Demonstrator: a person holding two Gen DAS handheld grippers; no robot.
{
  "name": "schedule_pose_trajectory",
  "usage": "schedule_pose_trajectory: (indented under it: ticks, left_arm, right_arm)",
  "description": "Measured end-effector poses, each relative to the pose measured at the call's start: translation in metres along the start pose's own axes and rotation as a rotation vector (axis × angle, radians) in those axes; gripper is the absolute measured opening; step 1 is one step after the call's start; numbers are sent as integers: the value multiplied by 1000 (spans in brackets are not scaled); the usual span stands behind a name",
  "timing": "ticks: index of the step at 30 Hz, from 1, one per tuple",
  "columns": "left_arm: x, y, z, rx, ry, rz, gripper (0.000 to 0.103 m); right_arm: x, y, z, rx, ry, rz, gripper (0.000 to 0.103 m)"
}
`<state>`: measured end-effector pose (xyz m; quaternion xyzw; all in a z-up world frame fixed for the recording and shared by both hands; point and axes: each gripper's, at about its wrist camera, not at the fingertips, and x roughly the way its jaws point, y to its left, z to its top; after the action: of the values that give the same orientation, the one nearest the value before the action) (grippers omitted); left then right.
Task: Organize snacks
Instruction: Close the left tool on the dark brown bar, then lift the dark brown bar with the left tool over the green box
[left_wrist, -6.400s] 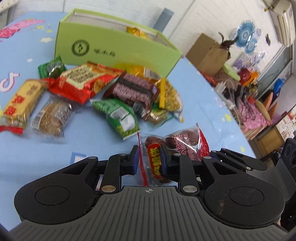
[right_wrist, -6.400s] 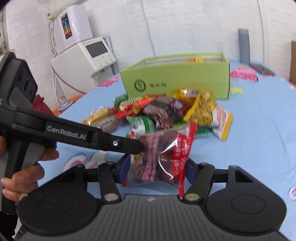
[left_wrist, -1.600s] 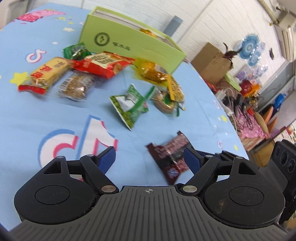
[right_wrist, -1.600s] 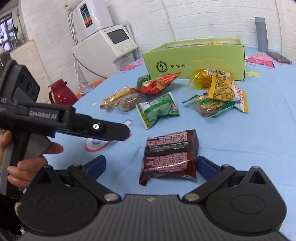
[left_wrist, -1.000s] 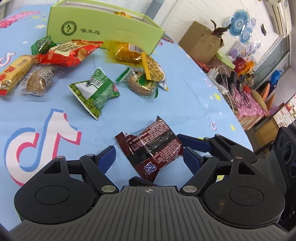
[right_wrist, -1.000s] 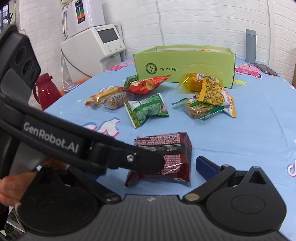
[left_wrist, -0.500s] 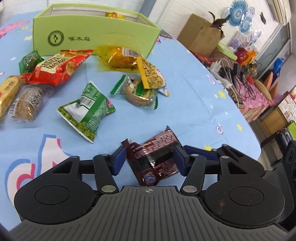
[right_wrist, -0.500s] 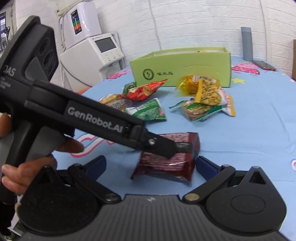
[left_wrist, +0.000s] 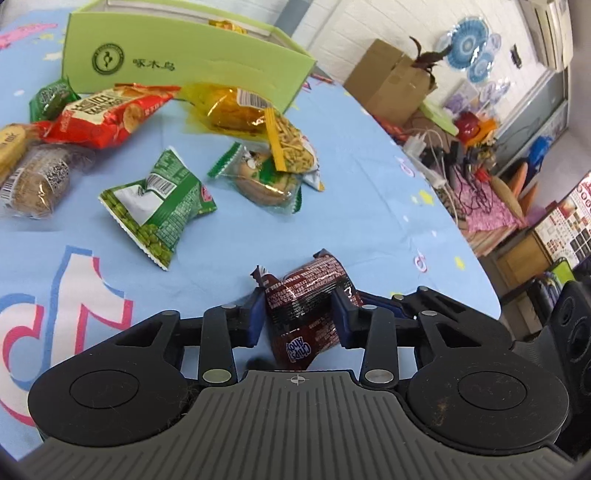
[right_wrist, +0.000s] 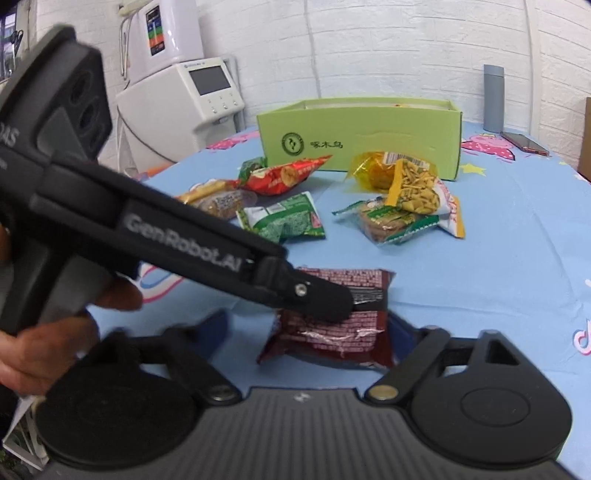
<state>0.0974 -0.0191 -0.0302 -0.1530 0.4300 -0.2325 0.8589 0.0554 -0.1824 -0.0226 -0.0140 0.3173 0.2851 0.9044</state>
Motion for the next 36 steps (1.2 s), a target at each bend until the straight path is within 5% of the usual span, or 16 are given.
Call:
schedule_pose_trajectory:
  ticks: [9,21,29,36]
  left_arm:
    - [0,-15,26,62,-13,66,20]
    - [-23,1,73,52,-110,56,20]
    - [-36,22,185,98,-239,105,20]
    - [10,69,260,54,-200,159,20]
  right_arm:
    - [6,-8,21,9,3,-18,75]
    - [19,-2,77,-72,-45,-24,77]
    - [69,-9,179,-152,-134,-20,77]
    - [149,-38,242,-154,-80,-2,77]
